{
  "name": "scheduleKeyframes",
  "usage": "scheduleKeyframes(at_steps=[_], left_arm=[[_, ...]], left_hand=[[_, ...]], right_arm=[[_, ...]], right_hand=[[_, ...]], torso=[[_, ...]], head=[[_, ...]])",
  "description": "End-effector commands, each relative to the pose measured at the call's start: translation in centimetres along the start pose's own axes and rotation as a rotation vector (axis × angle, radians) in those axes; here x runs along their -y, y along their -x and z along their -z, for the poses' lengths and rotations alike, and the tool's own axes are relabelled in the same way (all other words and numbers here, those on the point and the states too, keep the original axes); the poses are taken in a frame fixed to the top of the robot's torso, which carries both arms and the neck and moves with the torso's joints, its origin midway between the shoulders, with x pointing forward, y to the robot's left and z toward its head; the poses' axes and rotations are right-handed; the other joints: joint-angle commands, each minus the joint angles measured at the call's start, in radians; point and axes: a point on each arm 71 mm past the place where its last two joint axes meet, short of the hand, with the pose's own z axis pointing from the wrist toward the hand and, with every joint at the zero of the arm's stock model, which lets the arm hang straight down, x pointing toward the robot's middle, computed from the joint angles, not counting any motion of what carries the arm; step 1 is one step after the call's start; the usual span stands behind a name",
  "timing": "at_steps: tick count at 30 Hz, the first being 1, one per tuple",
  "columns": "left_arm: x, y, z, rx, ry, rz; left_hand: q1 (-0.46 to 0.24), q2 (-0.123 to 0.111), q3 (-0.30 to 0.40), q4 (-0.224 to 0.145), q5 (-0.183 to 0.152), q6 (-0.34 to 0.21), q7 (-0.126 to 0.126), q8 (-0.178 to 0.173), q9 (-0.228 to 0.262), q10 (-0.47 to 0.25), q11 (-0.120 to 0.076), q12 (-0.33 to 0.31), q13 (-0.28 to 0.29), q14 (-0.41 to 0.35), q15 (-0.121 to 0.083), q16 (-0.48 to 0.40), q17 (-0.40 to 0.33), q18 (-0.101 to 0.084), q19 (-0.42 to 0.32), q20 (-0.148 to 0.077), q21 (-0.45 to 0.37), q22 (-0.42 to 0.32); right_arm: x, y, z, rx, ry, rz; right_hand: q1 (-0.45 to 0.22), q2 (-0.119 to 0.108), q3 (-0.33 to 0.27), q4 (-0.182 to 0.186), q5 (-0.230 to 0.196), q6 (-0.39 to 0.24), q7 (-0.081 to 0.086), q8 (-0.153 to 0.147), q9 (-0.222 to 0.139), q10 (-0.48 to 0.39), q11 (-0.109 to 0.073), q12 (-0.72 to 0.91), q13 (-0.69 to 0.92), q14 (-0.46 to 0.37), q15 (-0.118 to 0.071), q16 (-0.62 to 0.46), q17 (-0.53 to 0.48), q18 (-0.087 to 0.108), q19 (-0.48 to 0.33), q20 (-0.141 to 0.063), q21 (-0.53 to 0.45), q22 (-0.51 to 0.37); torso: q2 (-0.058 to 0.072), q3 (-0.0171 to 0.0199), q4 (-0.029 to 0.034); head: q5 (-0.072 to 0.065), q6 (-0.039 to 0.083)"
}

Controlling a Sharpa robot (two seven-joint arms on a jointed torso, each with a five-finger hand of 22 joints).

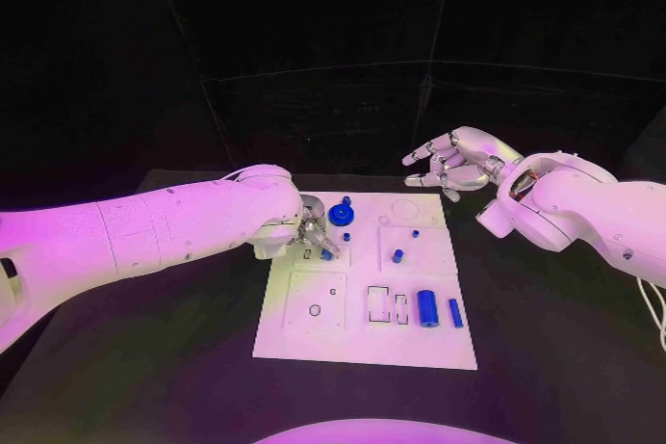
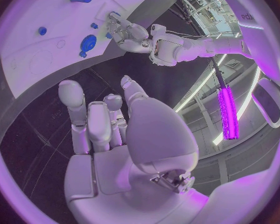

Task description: Assemble the parts on the task board

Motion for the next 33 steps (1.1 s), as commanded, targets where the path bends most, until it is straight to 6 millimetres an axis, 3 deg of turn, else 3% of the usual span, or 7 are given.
scheduleKeyframes(at_steps=[1, 4, 8, 10, 21, 26, 33], left_arm=[[-0.2, 0.0, 0.1, 0.003, -0.016, 0.037], [-0.5, 0.1, 0.3, 0.023, -0.028, 0.075], [-0.9, 0.2, 0.6, 0.053, -0.042, 0.117], [-1.1, 0.3, 0.7, 0.067, -0.049, 0.139], [-1.8, 0.1, 1.5, 0.17, -0.075, 0.179], [-1.9, -0.8, 1.4, 0.226, -0.08, 0.158], [-2.1, -1.7, 1.0, 0.266, -0.079, 0.147]], left_hand=[[0.035, -0.004, 0.125, -0.07, 0.017, -0.01, 0.006, -0.008, 0.002, -0.003, -0.006, -0.009, -0.003, 0.107, -0.005, 0.003, 0.263, -0.018, 0.012, -0.007, -0.001, -0.001], [-0.003, -0.039, 0.283, -0.094, 0.02, -0.009, 0.008, -0.002, 0.016, 0.001, -0.006, -0.014, -0.006, 0.107, 0.002, 0.003, 0.263, -0.018, 0.012, -0.002, -0.003, -0.002], [-0.147, -0.144, 0.57, -0.118, 0.013, -0.014, 0.01, 0.028, 0.059, 0.01, -0.002, -0.017, -0.01, 0.107, 0.006, 0.003, 0.263, -0.018, 0.013, 0.001, -0.005, 0.001], [-0.201, -0.167, 0.666, -0.129, 0.012, -0.015, 0.012, 0.044, 0.08, 0.014, -0.003, -0.017, -0.012, 0.107, 0.005, 0.003, 0.263, -0.018, 0.013, 0.001, -0.006, 0.002], [-0.216, -0.179, 0.698, -0.144, 0.013, -0.018, 0.007, 0.052, 0.091, 0.012, -0.002, -0.022, -0.019, 0.107, 0.002, 0.003, 0.263, -0.018, 0.013, 0.002, -0.008, 0.001], [-0.221, -0.183, 0.704, -0.145, 0.012, -0.018, 0.006, 0.054, 0.094, 0.01, -0.002, -0.026, -0.025, 0.107, 0.001, 0.003, 0.263, -0.017, 0.013, 0.002, -0.008, 0.0], [-0.224, -0.184, 0.706, -0.145, 0.012, -0.017, 0.006, 0.055, 0.096, 0.011, -0.002, -0.026, -0.025, 0.107, 0.001, 0.003, 0.263, -0.018, 0.013, 0.002, -0.008, 0.001]], right_arm=[[-0.1, 0.0, -0.1, -0.009, 0.006, 0.003], [-0.1, 0.0, -0.1, -0.01, 0.005, 0.003], [0.0, 0.1, -0.1, -0.011, 0.003, 0.003], [0.0, 0.1, -0.1, -0.011, 0.003, 0.003], [0.2, 0.2, -0.1, -0.012, 0.0, 0.004], [0.3, 0.3, 0.0, -0.009, -0.005, 0.005], [0.5, 0.4, 0.0, -0.007, -0.008, 0.006]], right_hand=[[0.011, 0.003, 0.0, -0.005, 0.005, -0.009, 0.001, 0.004, -0.001, -0.006, -0.002, -0.004, -0.001, 0.001, -0.007, -0.004, -0.002, 0.015, -0.003, -0.001, -0.006, -0.001], [0.011, 0.003, 0.0, -0.005, 0.005, -0.008, 0.001, 0.005, 0.0, -0.006, -0.002, -0.004, -0.002, 0.001, -0.007, -0.004, -0.002, 0.015, -0.003, -0.001, -0.006, -0.001], [0.01, 0.003, 0.0, -0.005, 0.005, -0.008, 0.001, 0.005, 0.0, -0.007, -0.002, -0.005, -0.003, 0.001, -0.007, -0.004, -0.002, 0.015, -0.003, -0.001, -0.007, -0.002], [0.01, 0.003, 0.0, -0.004, 0.006, -0.008, 0.001, 0.006, 0.0, -0.007, -0.002, -0.005, -0.003, 0.001, -0.007, -0.005, -0.002, 0.015, -0.004, -0.001, -0.008, -0.004], [0.007, 0.004, -0.001, -0.002, 0.006, -0.007, 0.001, 0.007, 0.0, -0.007, -0.002, -0.005, -0.004, 0.001, -0.007, -0.006, -0.003, 0.015, -0.004, -0.001, -0.01, -0.006], [0.003, 0.005, -0.003, 0.001, 0.006, -0.007, 0.001, 0.008, 0.0, -0.007, -0.002, -0.005, -0.006, 0.001, -0.007, -0.007, -0.003, 0.015, -0.004, -0.002, -0.013, -0.008], [0.003, 0.005, -0.003, 0.001, 0.006, -0.007, 0.001, 0.008, 0.0, -0.007, -0.002, -0.005, -0.006, 0.001, -0.007, -0.007, -0.003, 0.015, -0.004, -0.002, -0.013, -0.008]], torso=[[0.0, 0.0001, 0.0001], [0.0, 0.0001, 0.0005], [-0.001, 0.0005, 0.0013], [0.0, 0.0008, 0.0019], [-0.002, 0.0015, 0.0027], [-0.001, 0.0028, 0.011], [-0.001, 0.0036, 0.0137]], head=[[0.0, 0.0], [0.0, 0.0], [0.0, -0.001], [0.0, -0.002], [0.006, -0.003], [0.003, -0.005], [-0.001, -0.008]])
